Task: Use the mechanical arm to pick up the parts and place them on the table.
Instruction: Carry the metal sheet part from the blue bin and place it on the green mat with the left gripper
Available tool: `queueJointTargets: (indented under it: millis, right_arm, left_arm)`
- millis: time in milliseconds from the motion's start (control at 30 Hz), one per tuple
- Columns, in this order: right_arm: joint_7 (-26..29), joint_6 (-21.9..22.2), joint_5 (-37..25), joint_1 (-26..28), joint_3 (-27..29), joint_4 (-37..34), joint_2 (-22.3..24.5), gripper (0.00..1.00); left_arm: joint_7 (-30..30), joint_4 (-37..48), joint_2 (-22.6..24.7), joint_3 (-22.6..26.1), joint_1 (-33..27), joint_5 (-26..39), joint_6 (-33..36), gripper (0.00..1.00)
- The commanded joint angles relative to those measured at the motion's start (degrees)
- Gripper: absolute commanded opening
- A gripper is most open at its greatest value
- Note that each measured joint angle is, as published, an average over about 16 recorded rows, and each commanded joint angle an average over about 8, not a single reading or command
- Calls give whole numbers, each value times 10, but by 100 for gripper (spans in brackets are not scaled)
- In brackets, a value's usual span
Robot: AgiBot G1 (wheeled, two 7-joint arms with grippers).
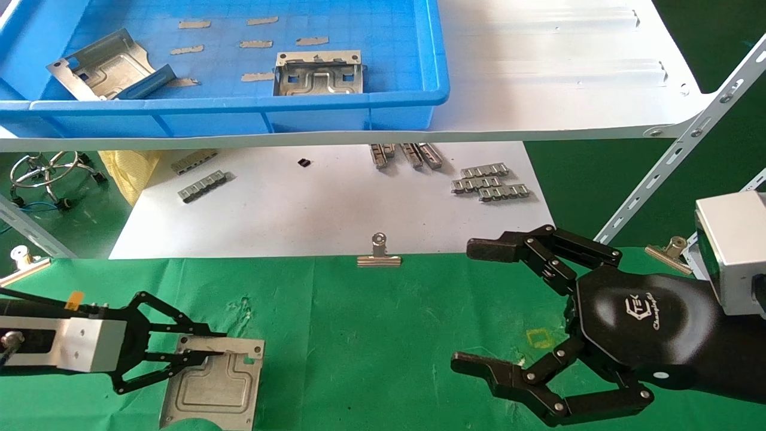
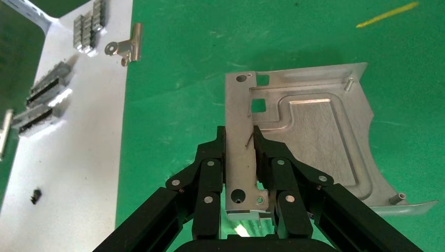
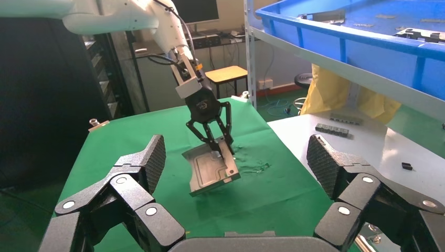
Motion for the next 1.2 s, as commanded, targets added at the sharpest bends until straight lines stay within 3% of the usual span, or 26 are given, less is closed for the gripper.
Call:
queueJointTargets:
  millis: [33,67,500,900,1200]
  right_arm:
    - [0,0,0,0,0,0,0,100]
    - [0,0,0,0,0,0,0,100]
    - [0,0,0,0,0,0,0,100]
    - [0,0,0,0,0,0,0,100]
    - [0,0,0,0,0,0,0,100]
  left_arm:
    - [19,14,5,6,2,-2,1,94]
    - [24,24,8,8,0,-1,-3,100]
    - [57,115,40,10,-15,-10,5,100]
    - [-75,88,-1,-12,40,-133,18,100]
    - [-83,80,-5,-15,51,-146,18,100]
